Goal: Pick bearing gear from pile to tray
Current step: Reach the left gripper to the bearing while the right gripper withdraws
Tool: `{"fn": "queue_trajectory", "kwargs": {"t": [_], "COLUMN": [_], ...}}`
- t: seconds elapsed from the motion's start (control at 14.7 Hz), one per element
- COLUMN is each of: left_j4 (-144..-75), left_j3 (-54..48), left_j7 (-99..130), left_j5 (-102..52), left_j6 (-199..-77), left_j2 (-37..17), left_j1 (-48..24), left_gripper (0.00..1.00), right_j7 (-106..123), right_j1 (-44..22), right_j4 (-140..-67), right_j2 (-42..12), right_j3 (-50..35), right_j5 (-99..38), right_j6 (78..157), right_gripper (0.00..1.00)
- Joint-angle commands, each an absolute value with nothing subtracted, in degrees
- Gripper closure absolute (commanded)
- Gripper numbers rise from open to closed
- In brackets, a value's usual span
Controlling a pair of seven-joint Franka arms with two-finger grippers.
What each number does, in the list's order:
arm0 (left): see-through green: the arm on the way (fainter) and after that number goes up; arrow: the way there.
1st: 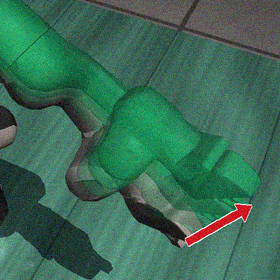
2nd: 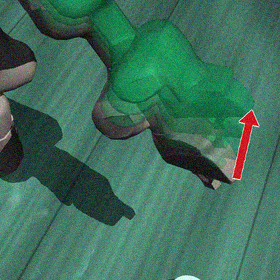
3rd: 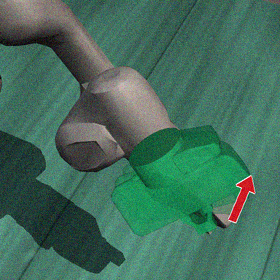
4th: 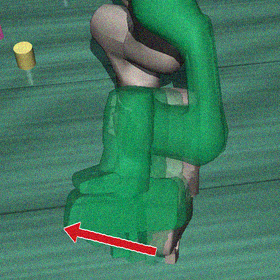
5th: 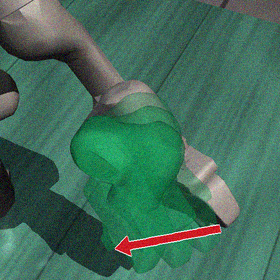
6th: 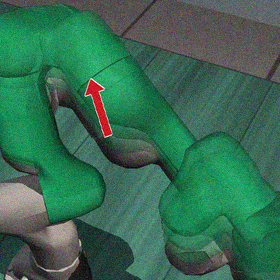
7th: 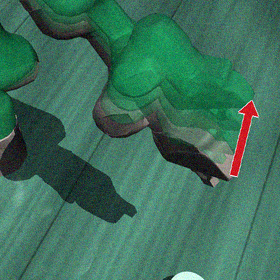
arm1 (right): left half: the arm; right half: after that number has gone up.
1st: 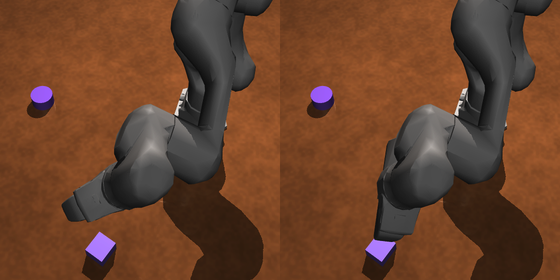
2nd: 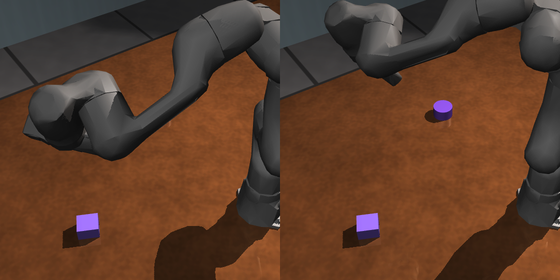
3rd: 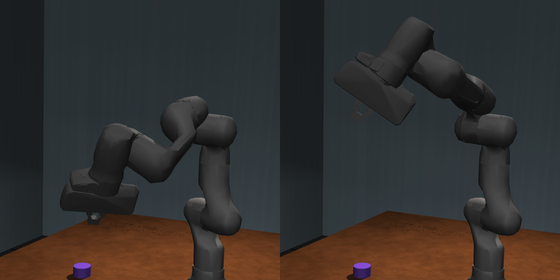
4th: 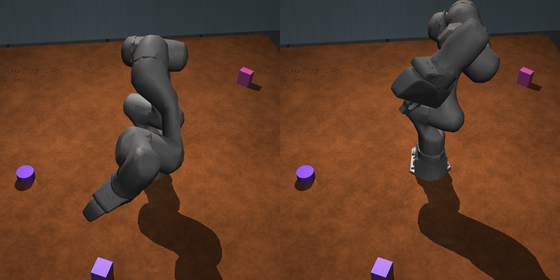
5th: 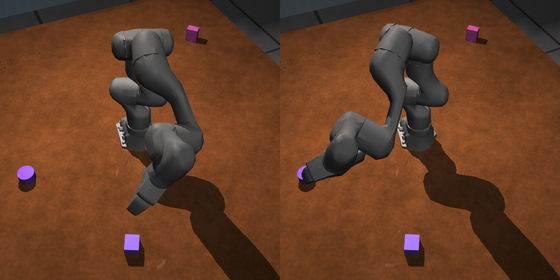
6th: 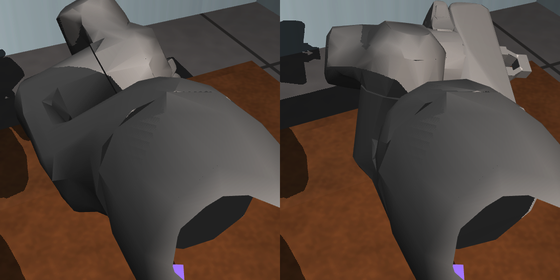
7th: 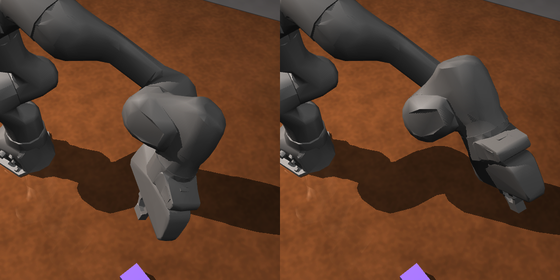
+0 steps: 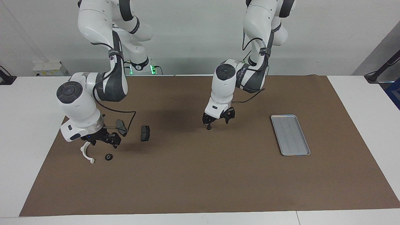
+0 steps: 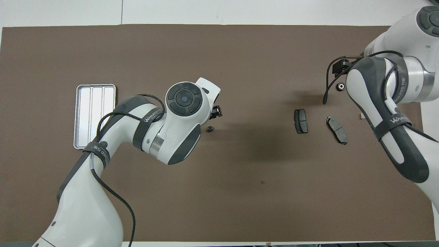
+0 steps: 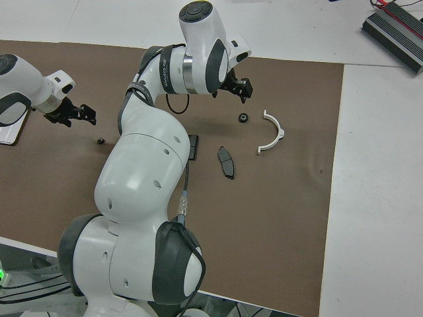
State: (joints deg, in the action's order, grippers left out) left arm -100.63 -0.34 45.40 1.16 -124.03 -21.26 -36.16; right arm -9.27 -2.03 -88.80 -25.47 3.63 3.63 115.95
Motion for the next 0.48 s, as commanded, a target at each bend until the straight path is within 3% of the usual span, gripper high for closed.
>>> {"fn": "queue_trajectory", "kwargs": {"t": [0.0,0.41], "left_j4": [-100.5,-105.1], "left_j3": [0.6,0.4], "left_j7": [46.8,46.7], "left_j5": [0.7,0.3], "left_j6": [-126.1,-129.3], "left_j2": [-22.9,-22.4], "left_j1": [-38.0,-39.4], "left_gripper": [0.00,0.00], "right_j7": [-8.8,-10.4], "right_j1": [-0.9,0.4], "right_j4": [-89.4,-88.5], "right_j2": [-27.2,-31.8], "right_j3": [2.9,2.9], "right_j5": [4.1,4.0], "right_j6": [119.3,123.6], "right_gripper": [0.00,0.00]}}
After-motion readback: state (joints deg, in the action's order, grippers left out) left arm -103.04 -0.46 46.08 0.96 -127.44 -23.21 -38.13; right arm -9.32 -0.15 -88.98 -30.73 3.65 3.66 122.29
